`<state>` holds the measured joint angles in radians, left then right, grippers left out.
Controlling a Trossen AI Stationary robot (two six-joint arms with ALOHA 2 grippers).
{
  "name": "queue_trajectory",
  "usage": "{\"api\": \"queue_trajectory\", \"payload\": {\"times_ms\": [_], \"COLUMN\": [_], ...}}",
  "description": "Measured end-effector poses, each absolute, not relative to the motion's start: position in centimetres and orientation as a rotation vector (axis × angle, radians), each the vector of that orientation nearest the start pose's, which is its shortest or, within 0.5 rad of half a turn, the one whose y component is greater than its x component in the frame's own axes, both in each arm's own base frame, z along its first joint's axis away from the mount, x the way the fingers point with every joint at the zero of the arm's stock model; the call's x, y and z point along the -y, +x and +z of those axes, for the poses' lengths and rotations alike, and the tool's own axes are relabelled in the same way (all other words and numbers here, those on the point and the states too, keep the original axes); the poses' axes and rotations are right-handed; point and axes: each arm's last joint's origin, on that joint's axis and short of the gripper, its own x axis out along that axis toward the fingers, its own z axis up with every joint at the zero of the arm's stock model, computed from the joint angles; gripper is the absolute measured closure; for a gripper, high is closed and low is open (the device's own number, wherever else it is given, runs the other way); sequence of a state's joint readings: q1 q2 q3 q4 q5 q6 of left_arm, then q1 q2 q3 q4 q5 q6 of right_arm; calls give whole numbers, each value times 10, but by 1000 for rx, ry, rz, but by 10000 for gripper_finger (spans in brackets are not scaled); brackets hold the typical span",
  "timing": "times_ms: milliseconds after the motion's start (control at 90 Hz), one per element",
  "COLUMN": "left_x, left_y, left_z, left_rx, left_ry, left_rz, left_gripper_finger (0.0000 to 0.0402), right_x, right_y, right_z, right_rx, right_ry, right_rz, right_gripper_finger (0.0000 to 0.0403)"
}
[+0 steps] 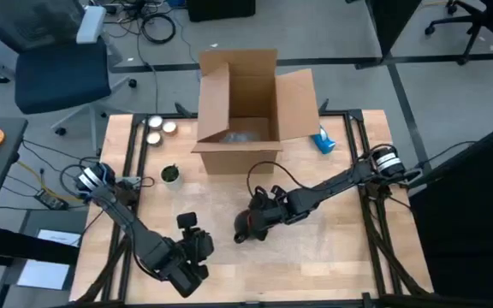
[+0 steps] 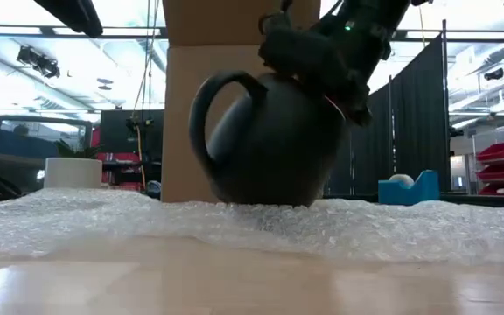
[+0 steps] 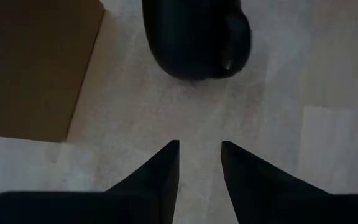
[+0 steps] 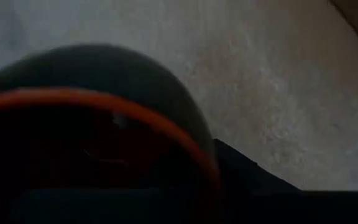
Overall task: Wrap mug
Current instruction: Put the black cup on the transparent bubble wrap
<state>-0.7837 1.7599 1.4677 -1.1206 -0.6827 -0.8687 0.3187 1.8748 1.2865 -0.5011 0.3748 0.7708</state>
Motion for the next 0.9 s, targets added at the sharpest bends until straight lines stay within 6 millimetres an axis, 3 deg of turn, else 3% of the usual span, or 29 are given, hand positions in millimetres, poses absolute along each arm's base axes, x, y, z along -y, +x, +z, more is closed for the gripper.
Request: {"api": "queue_trajectory", "payload": {"times_ms": [556,756,900], "left_x": [226,227,230], "left_y": [250,250,253], "left_z": [260,260,255], "left_rx": [-966,-978,-980], "left_ry": [141,91,81], "left_rz": [332,327,321], "left_gripper_finger": [296,296,296], "right_x": [-106,-114,-131], "right_y": [348,340,332], "right_z": [237,249,248], "right_rx": [-790,-763,-801], "right_ry": [359,361,338], "right_rz": [-411,-371,-304], "right_gripper_finger": [285,281,281]}}
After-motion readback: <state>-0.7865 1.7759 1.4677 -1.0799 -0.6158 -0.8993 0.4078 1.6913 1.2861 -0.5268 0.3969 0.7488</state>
